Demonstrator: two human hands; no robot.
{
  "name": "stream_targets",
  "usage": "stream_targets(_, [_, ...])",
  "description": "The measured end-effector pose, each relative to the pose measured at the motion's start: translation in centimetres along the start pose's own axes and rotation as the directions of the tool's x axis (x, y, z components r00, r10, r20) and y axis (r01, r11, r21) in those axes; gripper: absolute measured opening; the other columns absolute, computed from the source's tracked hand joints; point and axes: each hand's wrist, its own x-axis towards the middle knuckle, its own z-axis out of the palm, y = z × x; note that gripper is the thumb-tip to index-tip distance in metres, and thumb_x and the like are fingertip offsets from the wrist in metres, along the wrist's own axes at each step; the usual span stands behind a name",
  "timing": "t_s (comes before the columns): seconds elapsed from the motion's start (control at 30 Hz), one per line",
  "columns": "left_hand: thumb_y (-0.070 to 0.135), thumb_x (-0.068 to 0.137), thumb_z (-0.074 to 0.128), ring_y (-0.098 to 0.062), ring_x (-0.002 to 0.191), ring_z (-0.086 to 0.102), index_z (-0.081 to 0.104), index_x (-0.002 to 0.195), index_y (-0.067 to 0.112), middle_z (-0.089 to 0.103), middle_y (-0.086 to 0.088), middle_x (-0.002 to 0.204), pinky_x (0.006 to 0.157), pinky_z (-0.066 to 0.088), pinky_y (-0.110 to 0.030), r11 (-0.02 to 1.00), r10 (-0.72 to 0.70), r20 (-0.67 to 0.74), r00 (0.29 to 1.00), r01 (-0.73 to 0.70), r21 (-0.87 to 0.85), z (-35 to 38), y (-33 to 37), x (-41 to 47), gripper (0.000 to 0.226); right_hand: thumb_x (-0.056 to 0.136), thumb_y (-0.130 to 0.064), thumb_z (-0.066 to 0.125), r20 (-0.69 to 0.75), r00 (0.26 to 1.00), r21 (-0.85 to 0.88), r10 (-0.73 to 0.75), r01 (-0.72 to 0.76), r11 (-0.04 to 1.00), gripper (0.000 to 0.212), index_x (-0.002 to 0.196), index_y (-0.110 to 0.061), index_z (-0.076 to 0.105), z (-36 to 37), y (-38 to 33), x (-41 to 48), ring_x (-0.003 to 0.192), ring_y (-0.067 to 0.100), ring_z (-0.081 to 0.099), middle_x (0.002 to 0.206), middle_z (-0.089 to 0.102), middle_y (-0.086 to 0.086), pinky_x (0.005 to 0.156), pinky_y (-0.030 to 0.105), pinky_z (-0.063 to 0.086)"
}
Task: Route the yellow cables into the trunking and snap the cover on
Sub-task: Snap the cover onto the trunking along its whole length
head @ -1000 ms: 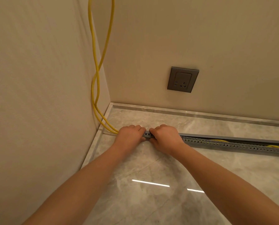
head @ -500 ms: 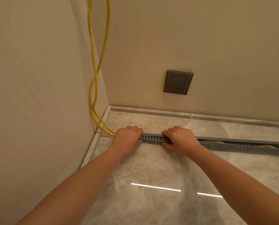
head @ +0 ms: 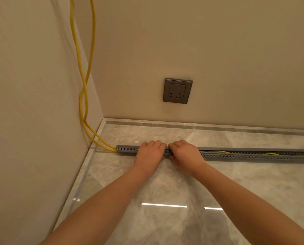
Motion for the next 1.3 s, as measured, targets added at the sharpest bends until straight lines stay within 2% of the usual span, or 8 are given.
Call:
stream_targets(0.13, [0.035,0.059,0.086,-0.018,0.062,0.06,0.068,0.089,0.021,0.062,0.004,0.074,0.057,0.049,-0.03,1.0,0.017,-0.027,0.999,-0.017,0.006,0.5,0.1,0.1,0.039,0.066,-0.029,0.082,-0.052,0.999,-0.049,-0.011,0.009,0.999,0.028,0.082,-0.015,0.064,0.6,0.3,0.1,0.063,0.022,0.059,0.07,0.064,0.0,0.046,0.027,0.041])
stream_targets(0.5, [0.049,0.063,0.081,-0.014,0.059,0.058,0.065,0.08,0.023,0.06,0.007,0.07,0.045,0.035,-0.024,0.997,0.076,0.029,0.997,-0.077,0.014,-0.6,-0.5,0.6,0.035,0.077,-0.034,0.07,-0.104,0.994,0.038,-0.026,0.03,0.999,0.019,0.081,-0.017,0.064,0.9,1.0,0.2,0.066,0.023,0.06,0.071,0.064,0.0,0.046,0.027,0.038])
stream_targets(0.63, [0.039,0.09,0.056,-0.02,0.094,0.058,0.056,0.112,0.019,0.061,0.001,0.105,0.074,0.042,-0.031,0.999,-0.001,0.091,0.996,0.005,-0.047,-1.1,0.3,0.1,0.029,0.084,-0.036,0.059,-0.054,0.999,0.067,0.009,-0.005,0.998,0.03,0.109,-0.021,0.065,0.2,1.8,-0.4,0.089,0.023,0.061,0.095,0.069,-0.002,0.063,0.033,0.05])
stream_targets(0.77, [0.038,0.096,0.046,-0.022,0.112,0.051,0.047,0.126,0.017,0.054,-0.002,0.122,0.101,0.036,-0.035,0.998,-0.03,0.064,0.997,0.033,-0.058,-1.3,1.3,-0.2,0.037,0.075,-0.04,0.067,-0.055,0.994,-0.017,0.095,-0.096,0.995,0.04,0.11,-0.021,0.069,-0.1,4.2,-2.7,0.09,0.024,0.064,0.097,0.071,-0.003,0.07,0.034,0.051])
stream_targets(0.83, [0.036,0.096,0.047,-0.024,0.115,0.049,0.045,0.13,0.016,0.052,-0.003,0.125,0.105,0.032,-0.036,0.998,0.007,0.074,0.997,-0.002,-0.069,-1.6,2.1,0.2,0.04,0.076,-0.043,0.065,-0.046,0.989,-0.042,0.142,-0.143,0.989,0.041,0.112,-0.022,0.068,-0.3,5.2,-3.7,0.091,0.023,0.063,0.099,0.071,-0.004,0.072,0.034,0.05])
stream_targets(1.1, [0.033,0.092,0.058,-0.026,0.116,0.049,0.049,0.131,0.013,0.054,-0.005,0.124,0.103,0.033,-0.033,0.971,0.02,0.027,0.999,-0.013,-0.239,-1.3,7.5,2.4,0.045,0.086,-0.029,0.055,-0.037,0.992,0.104,0.123,-0.119,0.988,0.045,0.13,-0.019,0.057,-0.2,7.3,-4.9,0.103,0.021,0.059,0.112,0.067,-0.002,0.077,0.033,0.05])
stream_targets(1.2, [0.035,0.09,0.06,-0.024,0.112,0.053,0.053,0.128,0.015,0.057,-0.003,0.119,0.103,0.035,-0.034,0.972,-0.001,0.048,0.999,0.012,-0.233,-0.9,8.9,3.1,0.044,0.085,-0.035,0.061,-0.038,0.997,0.062,0.071,-0.068,0.996,0.041,0.122,-0.016,0.061,-0.1,8.5,-5.3,0.094,0.023,0.061,0.103,0.069,0.0,0.07,0.034,0.05])
stream_targets(1.3, [0.037,0.079,0.072,-0.021,0.091,0.063,0.063,0.112,0.018,0.065,0.0,0.099,0.085,0.048,-0.033,0.977,-0.022,0.057,0.998,0.033,-0.211,-0.7,9.5,3.5,0.039,0.081,-0.035,0.07,-0.058,0.997,0.013,0.047,-0.046,0.999,0.038,0.112,-0.014,0.065,0.5,9.1,-5.7,0.082,0.023,0.063,0.093,0.07,0.001,0.065,0.035,0.051])
